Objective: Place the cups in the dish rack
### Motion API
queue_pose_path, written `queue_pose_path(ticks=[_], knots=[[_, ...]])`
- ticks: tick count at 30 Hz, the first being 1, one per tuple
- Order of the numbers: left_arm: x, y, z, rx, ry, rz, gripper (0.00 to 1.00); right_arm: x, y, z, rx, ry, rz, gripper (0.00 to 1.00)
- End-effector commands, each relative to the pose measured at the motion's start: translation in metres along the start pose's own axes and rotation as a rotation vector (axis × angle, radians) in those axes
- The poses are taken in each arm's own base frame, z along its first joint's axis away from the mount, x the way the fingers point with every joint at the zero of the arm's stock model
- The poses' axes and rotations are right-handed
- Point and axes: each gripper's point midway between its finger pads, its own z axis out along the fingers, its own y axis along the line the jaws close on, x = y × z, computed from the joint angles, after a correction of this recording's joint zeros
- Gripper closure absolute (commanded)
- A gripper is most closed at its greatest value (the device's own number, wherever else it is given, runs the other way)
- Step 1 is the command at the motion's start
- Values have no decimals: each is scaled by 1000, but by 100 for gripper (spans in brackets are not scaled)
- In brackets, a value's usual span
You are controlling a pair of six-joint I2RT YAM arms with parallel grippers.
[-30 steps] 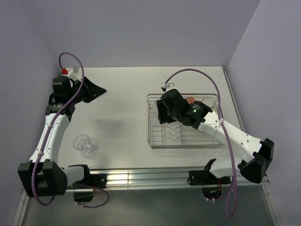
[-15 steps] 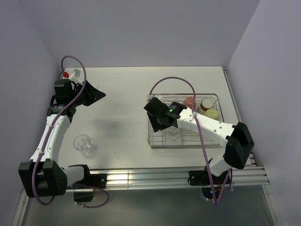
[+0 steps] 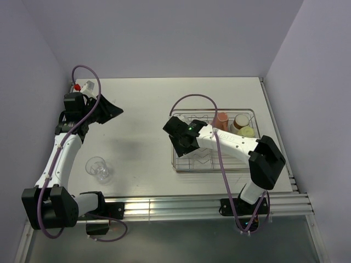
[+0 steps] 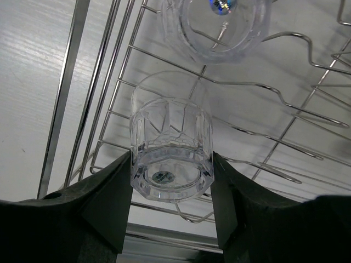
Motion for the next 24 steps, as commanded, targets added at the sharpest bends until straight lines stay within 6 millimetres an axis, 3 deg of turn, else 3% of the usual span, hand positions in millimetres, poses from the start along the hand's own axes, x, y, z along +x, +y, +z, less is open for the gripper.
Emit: queue_pose_path(ticks=[1, 13, 16, 20, 24], knots=[[0, 1, 1, 5, -8, 29, 60, -13, 7, 0, -17, -35, -7, 89], [2, 3, 3, 4, 2, 26, 60, -11, 12, 15, -6, -2, -26, 81], [2, 3, 3, 3, 6, 23, 60, -11, 11, 16, 1, 0, -23, 75], [3, 4, 4, 2, 9, 23, 60, -13, 9, 18, 21, -1, -17, 49], [3, 5, 4, 0, 9, 24, 60, -15, 8, 16, 23, -5, -13, 33]])
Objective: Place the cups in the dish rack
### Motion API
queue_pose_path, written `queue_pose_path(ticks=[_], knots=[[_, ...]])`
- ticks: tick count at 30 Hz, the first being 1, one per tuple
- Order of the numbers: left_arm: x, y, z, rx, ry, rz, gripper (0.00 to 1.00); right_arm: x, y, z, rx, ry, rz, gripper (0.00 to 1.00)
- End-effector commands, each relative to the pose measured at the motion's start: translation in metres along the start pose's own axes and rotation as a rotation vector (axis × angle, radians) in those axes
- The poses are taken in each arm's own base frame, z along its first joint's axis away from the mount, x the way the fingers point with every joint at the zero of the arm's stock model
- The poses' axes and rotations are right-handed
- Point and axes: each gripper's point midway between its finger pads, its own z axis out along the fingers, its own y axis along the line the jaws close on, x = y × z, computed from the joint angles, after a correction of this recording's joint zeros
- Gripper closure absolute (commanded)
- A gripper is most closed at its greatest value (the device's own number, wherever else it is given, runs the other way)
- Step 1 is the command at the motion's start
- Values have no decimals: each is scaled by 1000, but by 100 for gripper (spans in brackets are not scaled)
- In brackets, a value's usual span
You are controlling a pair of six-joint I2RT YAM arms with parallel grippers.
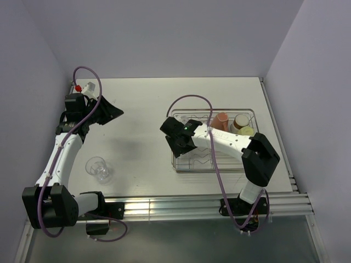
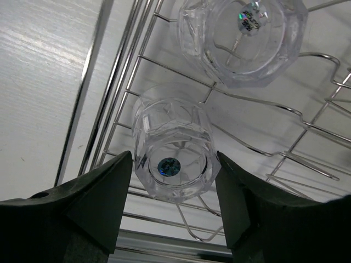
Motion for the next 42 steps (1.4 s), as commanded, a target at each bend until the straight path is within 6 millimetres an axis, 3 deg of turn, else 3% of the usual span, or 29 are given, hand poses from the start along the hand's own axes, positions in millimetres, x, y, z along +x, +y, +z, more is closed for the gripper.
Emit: queue_pose_path(ticks=[1, 5, 11, 17, 19, 21, 26, 31, 33, 37, 42], knots=[[-2, -1, 1, 9, -7, 26, 60, -14, 0, 1, 24, -34, 13, 30], [-2, 0, 1, 9, -6, 27, 60, -17, -2, -3, 29, -47, 21, 22], [-1, 1, 1, 3, -9, 27, 60, -23, -6, -15, 30, -82, 40, 22], [-8, 9, -5, -80, -31, 20, 61, -41, -18, -47, 44, -165, 76, 21], [-15, 18, -13, -159, -66, 20, 60, -48, -23, -62, 43, -199, 87, 21], [-9, 27, -20, -222, -48, 1, 59, -54, -29, -77, 43, -243, 106, 21], [-10, 57, -60, -482, -101, -31, 53, -71, -38, -104, -1, -351, 156, 21], [11, 69, -104, -643, -100, -96, 44, -86, -36, -121, -80, -443, 186, 21], [21, 69, -108, -639, -86, -119, 41, -88, -35, -121, -99, -458, 189, 21], [58, 90, -116, -713, -13, -163, 43, -84, -28, -115, -137, -454, 180, 22], [81, 103, -118, -759, 33, -218, 45, -79, -30, -110, -144, -457, 181, 22]])
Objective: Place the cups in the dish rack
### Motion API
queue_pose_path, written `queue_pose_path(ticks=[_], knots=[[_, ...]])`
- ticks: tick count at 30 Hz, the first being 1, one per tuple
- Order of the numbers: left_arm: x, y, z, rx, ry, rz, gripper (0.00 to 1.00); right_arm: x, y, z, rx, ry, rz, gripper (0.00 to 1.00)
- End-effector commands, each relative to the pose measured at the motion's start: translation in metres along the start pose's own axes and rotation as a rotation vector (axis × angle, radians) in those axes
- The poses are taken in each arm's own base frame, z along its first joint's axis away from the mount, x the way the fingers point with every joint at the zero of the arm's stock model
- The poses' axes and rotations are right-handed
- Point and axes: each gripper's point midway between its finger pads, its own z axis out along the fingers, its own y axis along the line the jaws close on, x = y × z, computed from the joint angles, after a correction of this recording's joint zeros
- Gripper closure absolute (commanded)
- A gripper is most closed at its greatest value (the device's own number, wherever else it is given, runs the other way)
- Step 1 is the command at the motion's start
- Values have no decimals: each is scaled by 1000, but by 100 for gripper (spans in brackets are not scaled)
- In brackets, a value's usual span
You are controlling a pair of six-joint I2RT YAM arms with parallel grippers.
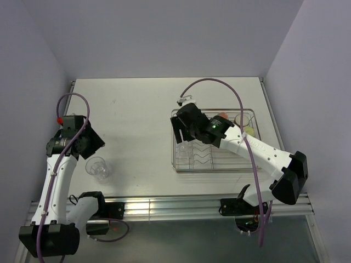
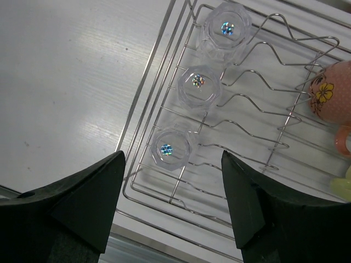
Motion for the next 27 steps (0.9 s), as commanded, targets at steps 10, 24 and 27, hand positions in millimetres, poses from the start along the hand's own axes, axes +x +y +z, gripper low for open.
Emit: queue_pose_path(ticks=[10, 24, 27], knots=[[41, 35, 23, -137, 98, -86, 46, -8, -2, -8, -58, -68, 27, 22], [44, 32, 60, -200, 161, -127, 51, -7, -4, -14, -72, -77, 30, 22], [49, 34, 69, -216, 192, -133, 53, -6, -5, -14, -71, -78, 30, 22]])
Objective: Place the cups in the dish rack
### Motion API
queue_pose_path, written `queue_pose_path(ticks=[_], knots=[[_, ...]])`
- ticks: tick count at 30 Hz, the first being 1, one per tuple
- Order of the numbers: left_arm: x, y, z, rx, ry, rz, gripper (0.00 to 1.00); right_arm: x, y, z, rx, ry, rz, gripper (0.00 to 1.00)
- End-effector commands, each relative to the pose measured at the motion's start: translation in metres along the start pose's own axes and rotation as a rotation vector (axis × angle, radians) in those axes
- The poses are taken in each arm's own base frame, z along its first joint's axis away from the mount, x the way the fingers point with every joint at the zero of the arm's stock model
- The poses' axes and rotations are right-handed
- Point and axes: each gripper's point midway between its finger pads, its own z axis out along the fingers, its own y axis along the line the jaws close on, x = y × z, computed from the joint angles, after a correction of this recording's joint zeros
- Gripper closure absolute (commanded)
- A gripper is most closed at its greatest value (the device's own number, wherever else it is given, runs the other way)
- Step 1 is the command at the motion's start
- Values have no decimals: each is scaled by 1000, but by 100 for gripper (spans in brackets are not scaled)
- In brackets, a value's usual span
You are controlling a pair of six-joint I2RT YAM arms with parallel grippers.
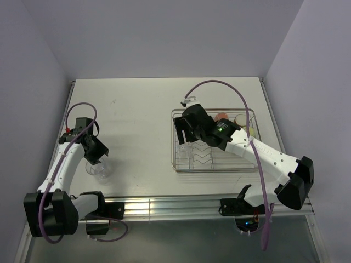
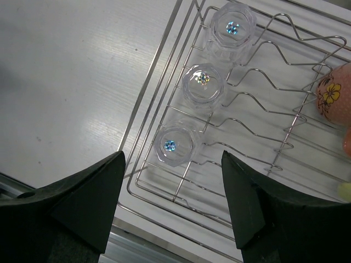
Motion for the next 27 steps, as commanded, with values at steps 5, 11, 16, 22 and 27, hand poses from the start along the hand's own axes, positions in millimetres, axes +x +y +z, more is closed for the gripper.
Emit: queue_pose_path(ticks=[5, 11, 16, 22, 27], knots=[[10, -9, 20, 21, 63, -24, 62, -10, -5, -6, -6, -51, 10, 22], [18, -14, 22, 63, 95, -2, 95, -8, -7, -6, -1, -47, 12, 22], [13, -39, 11, 187, 116, 90, 100, -8, -13, -7, 13, -52, 31, 22], [-37, -88, -51, 410, -73, 204, 100, -22, -26, -10, 47, -80, 77, 22], [-56, -144, -107, 699, -191, 329, 100, -59, -36, -24, 40, -167, 171, 22]])
